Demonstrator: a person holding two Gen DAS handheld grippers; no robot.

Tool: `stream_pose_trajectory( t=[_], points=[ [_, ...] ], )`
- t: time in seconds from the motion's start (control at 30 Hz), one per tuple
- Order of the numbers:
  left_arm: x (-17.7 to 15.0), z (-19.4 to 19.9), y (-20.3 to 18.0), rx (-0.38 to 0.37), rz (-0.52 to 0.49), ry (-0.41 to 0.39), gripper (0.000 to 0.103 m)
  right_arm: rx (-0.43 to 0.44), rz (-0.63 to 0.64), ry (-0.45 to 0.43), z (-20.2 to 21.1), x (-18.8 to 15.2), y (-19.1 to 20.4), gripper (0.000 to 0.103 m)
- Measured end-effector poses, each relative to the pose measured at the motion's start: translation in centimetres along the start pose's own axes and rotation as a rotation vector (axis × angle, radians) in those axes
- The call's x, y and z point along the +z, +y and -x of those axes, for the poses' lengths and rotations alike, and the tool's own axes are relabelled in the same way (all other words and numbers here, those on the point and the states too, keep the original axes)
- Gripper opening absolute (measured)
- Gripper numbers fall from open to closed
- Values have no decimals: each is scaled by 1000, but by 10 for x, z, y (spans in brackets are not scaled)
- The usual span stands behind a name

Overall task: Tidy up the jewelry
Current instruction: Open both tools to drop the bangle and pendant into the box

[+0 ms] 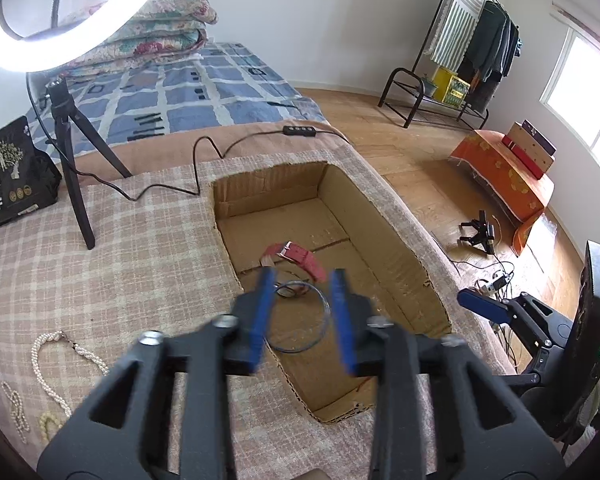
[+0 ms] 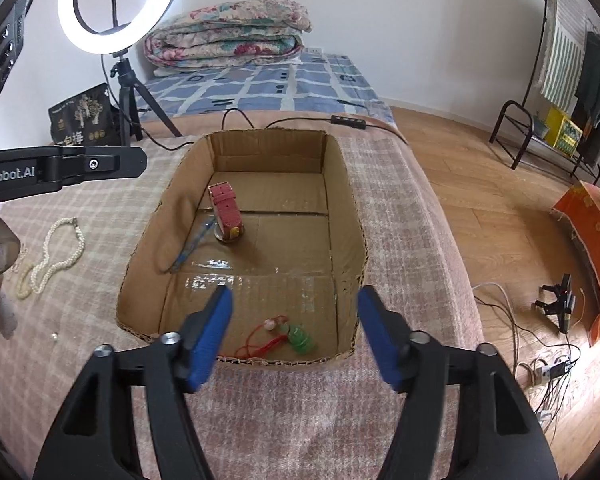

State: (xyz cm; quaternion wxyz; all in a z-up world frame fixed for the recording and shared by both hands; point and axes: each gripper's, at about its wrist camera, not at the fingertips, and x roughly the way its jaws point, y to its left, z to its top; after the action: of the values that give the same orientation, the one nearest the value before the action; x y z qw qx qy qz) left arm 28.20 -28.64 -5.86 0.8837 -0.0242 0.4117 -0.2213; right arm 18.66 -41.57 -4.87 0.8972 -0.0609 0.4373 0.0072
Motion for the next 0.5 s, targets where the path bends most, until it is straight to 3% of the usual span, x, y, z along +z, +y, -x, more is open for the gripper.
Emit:
stream_pose_trajectory(
  t=[0.1, 0.2, 0.3, 0.5],
  points=[
    [0, 4, 0, 16, -11, -15, 43, -39, 11, 0, 0, 0, 1, 76],
    [1, 5, 0, 21, -12, -14, 44, -43, 18, 4, 0, 0, 2, 76],
    [1, 8, 2, 29, -10, -27, 56, -51, 27, 8, 0, -1, 4, 76],
    [2, 19, 5, 42, -12, -46, 57, -47, 36, 4, 4, -1, 7, 76]
  ],
)
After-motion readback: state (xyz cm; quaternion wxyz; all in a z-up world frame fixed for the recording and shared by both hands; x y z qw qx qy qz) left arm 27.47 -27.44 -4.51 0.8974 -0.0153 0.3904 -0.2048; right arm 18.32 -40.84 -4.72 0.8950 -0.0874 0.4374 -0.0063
